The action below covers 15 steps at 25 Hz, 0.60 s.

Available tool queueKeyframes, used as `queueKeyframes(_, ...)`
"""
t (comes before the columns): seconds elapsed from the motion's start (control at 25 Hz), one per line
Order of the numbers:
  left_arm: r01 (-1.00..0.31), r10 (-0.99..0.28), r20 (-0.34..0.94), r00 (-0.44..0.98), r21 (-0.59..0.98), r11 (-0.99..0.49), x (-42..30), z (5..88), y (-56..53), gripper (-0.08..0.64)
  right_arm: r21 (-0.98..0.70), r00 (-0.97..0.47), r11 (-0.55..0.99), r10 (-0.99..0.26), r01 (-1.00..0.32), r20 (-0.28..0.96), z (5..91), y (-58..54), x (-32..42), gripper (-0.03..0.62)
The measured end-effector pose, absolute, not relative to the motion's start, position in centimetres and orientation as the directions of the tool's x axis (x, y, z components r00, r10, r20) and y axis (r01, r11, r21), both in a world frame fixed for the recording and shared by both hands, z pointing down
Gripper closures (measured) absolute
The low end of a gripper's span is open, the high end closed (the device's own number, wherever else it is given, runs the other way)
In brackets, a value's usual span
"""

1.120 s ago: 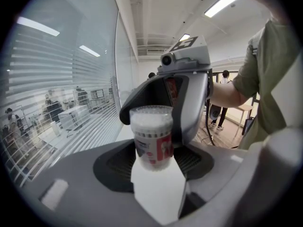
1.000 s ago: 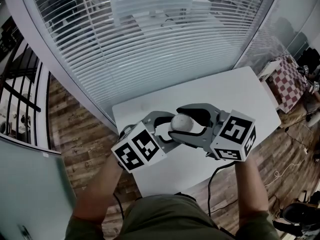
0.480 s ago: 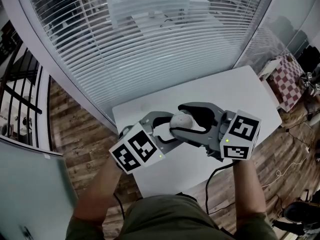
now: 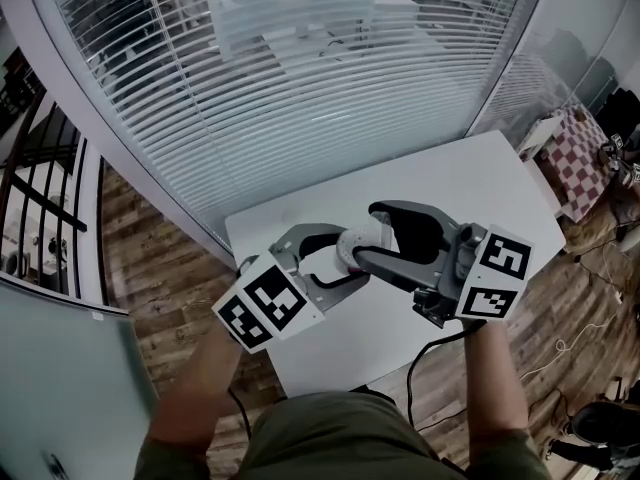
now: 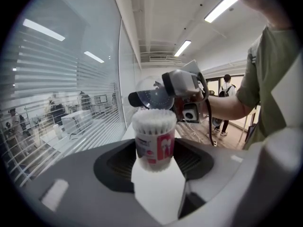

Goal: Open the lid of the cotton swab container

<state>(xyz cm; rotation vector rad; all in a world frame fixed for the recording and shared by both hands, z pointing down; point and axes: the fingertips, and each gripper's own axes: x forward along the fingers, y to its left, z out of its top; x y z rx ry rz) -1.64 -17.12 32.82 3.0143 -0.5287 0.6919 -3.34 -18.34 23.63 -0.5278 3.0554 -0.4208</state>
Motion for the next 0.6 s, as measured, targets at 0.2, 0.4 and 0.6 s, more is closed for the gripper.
queueKeyframes(0.2, -0.330, -0.326, 0.409, 0.852, -0.063, -0.942, -1.4, 32.6, -17.0, 0.308, -0.286, -0.938, 0.899, -0.346, -0.331, -0.002, 23.3, -18.2, -2.4, 0.314)
queueKeyframes(0.4, -0.336, -0.326, 0.408, 0.853, -0.051, -0.941, -1.5, 32.8, -16.9, 0.307, -0.307, -0.929, 0.887, -0.369, -0.344, -0.025, 23.4, -18.3, -1.4, 0.314)
queueKeyframes(0.6, -0.353, -0.341, 0.404, 0.849, -0.047, -0.935, -1.9, 32.9, -17.2, 0.307, -0.315, -0.918, 0.876, -0.394, -0.364, -0.037, 23.6, -18.3, -0.3, 0.316)
